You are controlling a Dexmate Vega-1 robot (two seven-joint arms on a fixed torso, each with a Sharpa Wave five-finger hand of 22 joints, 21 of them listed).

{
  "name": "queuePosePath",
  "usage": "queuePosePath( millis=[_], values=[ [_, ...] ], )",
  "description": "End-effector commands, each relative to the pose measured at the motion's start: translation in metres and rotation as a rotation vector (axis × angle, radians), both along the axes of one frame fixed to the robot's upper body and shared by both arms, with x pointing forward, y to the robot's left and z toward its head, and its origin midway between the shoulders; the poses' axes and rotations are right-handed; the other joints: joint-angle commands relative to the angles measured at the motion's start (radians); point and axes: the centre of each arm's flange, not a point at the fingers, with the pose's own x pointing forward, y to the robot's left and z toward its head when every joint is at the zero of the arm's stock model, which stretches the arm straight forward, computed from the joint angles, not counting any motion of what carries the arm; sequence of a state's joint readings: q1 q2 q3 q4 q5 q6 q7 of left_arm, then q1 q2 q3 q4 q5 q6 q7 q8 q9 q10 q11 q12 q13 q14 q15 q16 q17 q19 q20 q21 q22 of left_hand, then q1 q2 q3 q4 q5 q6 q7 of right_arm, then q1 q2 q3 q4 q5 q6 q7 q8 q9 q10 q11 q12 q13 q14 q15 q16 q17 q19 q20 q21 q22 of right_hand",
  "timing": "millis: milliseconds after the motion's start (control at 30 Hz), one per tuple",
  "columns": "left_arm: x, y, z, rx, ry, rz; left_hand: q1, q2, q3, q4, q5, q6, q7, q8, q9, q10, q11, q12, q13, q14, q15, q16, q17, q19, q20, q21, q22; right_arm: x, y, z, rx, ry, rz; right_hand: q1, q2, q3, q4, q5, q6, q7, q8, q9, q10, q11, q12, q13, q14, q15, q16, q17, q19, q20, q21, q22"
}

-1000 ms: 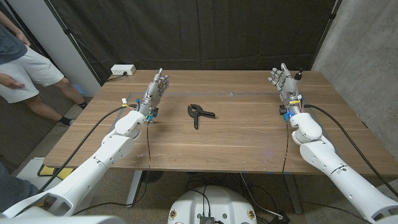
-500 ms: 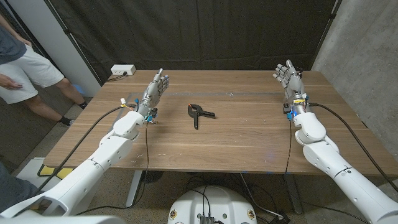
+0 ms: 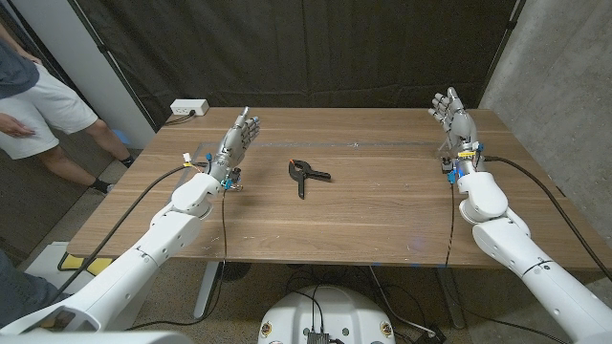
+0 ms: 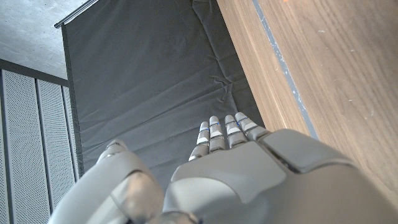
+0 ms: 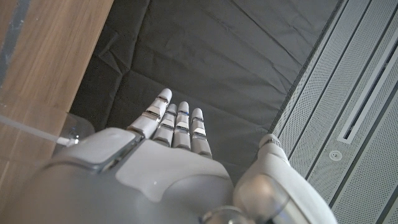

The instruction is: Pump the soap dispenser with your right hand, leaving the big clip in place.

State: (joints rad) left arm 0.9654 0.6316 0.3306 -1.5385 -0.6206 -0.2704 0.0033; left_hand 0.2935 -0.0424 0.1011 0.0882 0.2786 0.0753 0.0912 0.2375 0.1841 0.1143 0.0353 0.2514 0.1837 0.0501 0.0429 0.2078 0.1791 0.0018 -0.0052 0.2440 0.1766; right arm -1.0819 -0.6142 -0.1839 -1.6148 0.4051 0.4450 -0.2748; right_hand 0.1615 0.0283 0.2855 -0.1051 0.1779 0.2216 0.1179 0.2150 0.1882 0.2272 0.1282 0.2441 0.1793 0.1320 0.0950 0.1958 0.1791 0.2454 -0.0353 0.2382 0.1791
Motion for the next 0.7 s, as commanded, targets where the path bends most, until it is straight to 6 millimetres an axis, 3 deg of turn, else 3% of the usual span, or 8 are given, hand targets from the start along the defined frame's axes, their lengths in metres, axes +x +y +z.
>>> queuePosePath(
  millis=[33, 700],
  values=[
    [-0.004, -0.001, -0.007, -0.001, 0.005, 0.003, 0.001, 0.004, -0.002, -0.006, 0.000, 0.006, 0.006, 0.004, 0.001, 0.003, -0.002, 0.001, 0.005, 0.010, 0.003, 0.004, 0.003, 0.005, -0.001, 0.001, 0.003, -0.011, -0.010, 0.006, -0.036, -0.002, -0.102, 0.007, -0.003, 0.001, -0.002, 0.000, 0.004, -0.006, 0.002, 0.002, 0.001, 0.001, 0.000, 0.004, -0.006, 0.003, -0.004, 0.003, -0.011, 0.002, -0.002, 0.006],
    [-0.013, 0.001, -0.012, -0.012, 0.002, 0.025, 0.009, 0.010, -0.003, -0.008, -0.006, 0.005, 0.004, -0.004, 0.001, 0.006, -0.002, -0.007, 0.005, 0.011, 0.003, -0.003, 0.004, 0.001, 0.007, -0.008, 0.003, -0.014, -0.036, 0.026, -0.083, -0.002, -0.242, 0.006, -0.002, -0.002, -0.003, 0.000, 0.001, -0.014, -0.004, 0.002, -0.013, 0.002, -0.011, 0.004, -0.027, 0.004, -0.014, 0.003, -0.030, 0.006, -0.013, 0.006]
  ],
)
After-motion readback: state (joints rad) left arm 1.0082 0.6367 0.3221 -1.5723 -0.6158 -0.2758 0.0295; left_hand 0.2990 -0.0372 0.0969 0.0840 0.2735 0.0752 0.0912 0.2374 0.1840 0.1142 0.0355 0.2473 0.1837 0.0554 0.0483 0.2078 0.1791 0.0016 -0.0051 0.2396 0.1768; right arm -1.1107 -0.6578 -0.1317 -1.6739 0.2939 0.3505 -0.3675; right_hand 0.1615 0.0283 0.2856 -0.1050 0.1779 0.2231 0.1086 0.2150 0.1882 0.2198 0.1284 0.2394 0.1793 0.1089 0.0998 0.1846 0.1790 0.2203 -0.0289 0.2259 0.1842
